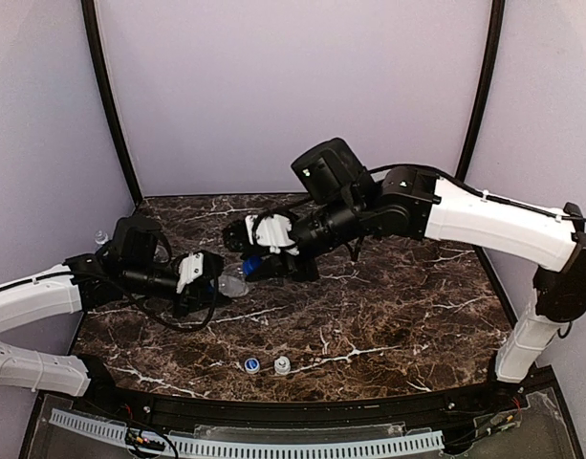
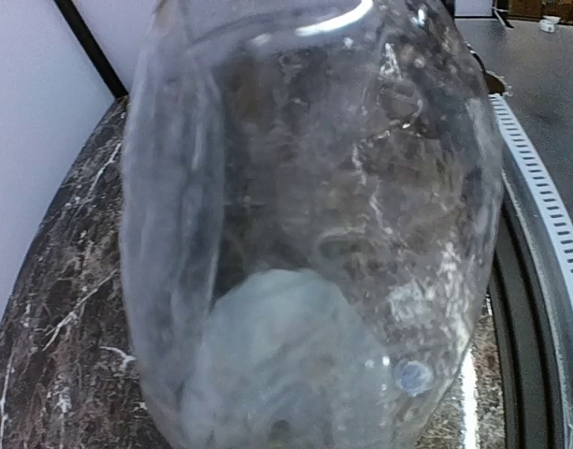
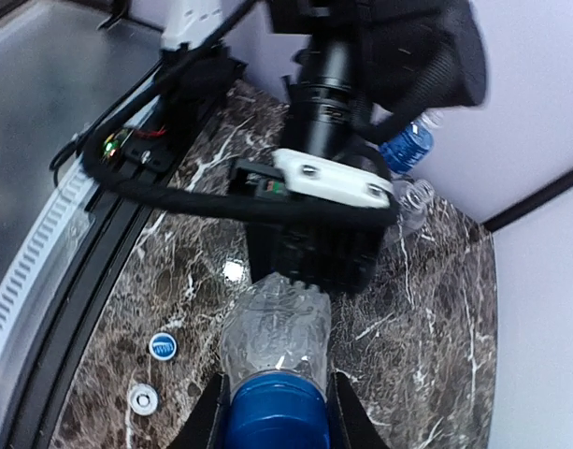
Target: Unscrew the bottle caps
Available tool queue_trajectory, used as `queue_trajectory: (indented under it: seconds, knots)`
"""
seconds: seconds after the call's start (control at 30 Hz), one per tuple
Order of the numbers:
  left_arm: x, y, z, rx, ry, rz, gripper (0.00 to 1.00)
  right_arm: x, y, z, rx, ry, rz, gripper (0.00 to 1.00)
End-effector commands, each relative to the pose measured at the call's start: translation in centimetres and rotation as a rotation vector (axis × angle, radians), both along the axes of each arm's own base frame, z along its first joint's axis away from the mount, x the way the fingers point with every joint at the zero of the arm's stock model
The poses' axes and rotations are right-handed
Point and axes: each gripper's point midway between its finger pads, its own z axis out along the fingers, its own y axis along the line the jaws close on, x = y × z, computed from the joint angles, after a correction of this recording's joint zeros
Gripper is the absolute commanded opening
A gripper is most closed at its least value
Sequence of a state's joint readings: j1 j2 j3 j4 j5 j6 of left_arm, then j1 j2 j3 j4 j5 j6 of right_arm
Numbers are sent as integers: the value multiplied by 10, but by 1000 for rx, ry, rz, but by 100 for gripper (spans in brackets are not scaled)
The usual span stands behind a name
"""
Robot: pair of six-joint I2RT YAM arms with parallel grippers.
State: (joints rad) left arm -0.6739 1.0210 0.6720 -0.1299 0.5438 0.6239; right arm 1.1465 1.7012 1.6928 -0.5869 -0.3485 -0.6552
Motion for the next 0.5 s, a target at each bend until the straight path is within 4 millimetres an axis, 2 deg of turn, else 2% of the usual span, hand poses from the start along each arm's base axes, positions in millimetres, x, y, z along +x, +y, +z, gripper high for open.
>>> queue_trajectory:
  seconds: [0.0, 0.13, 0.33, 0.37, 0.4, 0.47]
  knots:
    - [-36, -5, 7, -13, 87, -182, 21, -52, -25, -70, -293, -275, 382, 0]
    - [-40, -6, 6, -13, 100, -203, 20, -27, -24, -91, -444, -472, 367, 0]
    - [-40, -5, 5, -5, 92, -203, 19, -12, -17, -84, -395, -669, 374, 0]
    - [-39, -4, 4, -2, 91, -199, 19, -11, -16, -79, -370, -693, 363, 5]
    - [-39, -4, 4, -1, 87, -197, 19, -8, -14, -76, -346, -710, 342, 17]
    - [-35, -3, 3, 4, 74, -179, 19, -8, -10, -65, -279, -713, 291, 48]
